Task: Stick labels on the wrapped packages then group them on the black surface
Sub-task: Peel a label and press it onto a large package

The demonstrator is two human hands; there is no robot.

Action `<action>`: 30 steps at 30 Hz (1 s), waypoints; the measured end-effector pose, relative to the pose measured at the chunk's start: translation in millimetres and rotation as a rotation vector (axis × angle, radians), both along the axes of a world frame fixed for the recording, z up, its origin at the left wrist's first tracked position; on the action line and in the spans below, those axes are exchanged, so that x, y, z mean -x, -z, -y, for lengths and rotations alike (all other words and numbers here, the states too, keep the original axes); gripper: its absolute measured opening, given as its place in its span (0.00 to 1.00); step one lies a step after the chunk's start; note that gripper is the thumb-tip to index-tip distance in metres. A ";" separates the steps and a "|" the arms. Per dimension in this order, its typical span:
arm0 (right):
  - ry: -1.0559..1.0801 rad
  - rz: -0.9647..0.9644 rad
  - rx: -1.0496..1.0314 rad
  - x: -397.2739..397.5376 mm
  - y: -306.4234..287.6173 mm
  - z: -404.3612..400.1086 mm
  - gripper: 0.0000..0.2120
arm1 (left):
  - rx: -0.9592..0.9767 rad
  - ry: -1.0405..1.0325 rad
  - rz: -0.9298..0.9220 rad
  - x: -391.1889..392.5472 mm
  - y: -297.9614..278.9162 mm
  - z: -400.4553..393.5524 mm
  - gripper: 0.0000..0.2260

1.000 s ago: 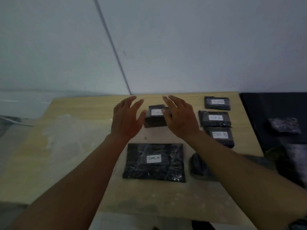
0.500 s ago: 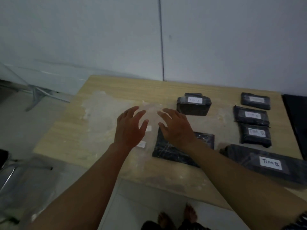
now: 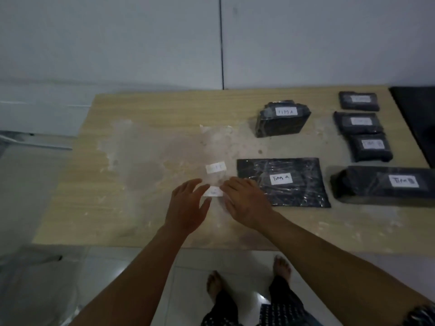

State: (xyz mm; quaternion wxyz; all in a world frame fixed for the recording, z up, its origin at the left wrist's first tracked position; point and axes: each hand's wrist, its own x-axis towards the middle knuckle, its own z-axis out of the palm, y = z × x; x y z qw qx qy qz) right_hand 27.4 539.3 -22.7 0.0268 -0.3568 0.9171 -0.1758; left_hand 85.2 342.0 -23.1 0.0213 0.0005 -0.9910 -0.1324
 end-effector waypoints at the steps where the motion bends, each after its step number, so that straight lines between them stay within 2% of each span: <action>1: 0.024 0.011 -0.012 -5.0 3.9 5.0 0.18 | -0.016 0.023 0.010 0.8 4.7 3.4 0.18; 5: 0.096 0.044 -0.060 -19.5 19.8 25.2 0.21 | -0.073 0.124 0.024 0.8 25.1 13.4 0.19; 12: 0.161 0.072 -0.185 -25.2 46.4 39.3 0.25 | -0.001 0.240 0.093 2.7 57.5 33.2 0.25; 18: 0.174 0.032 -0.093 -38.4 59.4 33.6 0.19 | -0.016 0.299 0.037 -9.4 64.6 42.1 0.23; 22: 0.232 0.015 -0.005 -48.3 58.9 31.5 0.21 | -0.028 0.349 0.016 -24.4 67.1 42.6 0.25; 26: 0.221 0.054 0.011 -58.5 59.6 27.4 0.22 | -0.076 0.411 -0.052 -37.3 67.4 42.5 0.31; 30: 0.228 0.011 0.027 -69.3 64.9 20.8 0.20 | -0.052 0.485 -0.018 -49.1 69.0 48.1 0.41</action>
